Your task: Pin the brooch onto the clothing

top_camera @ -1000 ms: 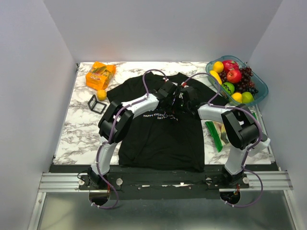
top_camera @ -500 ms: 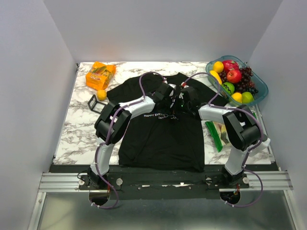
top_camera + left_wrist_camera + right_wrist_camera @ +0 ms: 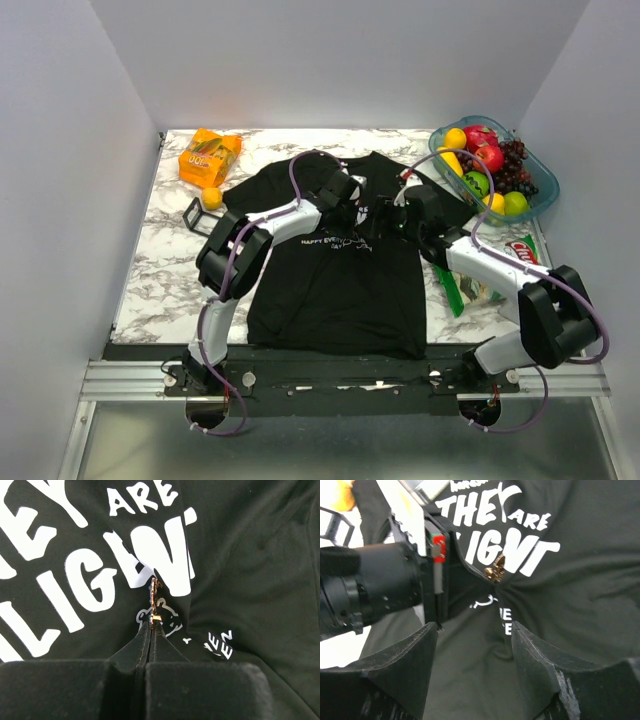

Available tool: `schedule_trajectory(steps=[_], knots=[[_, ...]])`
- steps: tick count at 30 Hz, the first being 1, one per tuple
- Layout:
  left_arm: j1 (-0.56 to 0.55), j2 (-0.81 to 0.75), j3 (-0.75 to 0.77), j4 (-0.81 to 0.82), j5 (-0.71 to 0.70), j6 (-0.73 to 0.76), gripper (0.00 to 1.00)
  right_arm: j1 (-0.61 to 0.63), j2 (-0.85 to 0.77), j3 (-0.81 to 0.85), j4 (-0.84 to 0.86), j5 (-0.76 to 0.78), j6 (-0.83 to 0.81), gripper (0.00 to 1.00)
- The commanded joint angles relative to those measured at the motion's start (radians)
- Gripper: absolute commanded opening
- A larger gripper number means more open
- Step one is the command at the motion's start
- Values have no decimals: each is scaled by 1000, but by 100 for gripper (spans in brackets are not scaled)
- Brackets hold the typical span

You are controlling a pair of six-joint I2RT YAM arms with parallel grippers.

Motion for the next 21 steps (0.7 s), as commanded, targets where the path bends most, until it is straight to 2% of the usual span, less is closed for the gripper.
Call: schedule_trajectory(steps=[1,9,21], knots=[[6,-50,-21,14,78,20,0,-14,-3,-18,-42,45,-13,69],[6,-80,-36,63,153,31,0,-45,98,9,-40,57,-1,69],[8,-123,-54,96,190,46,0,-51,199,29,-2,85,-6,66]])
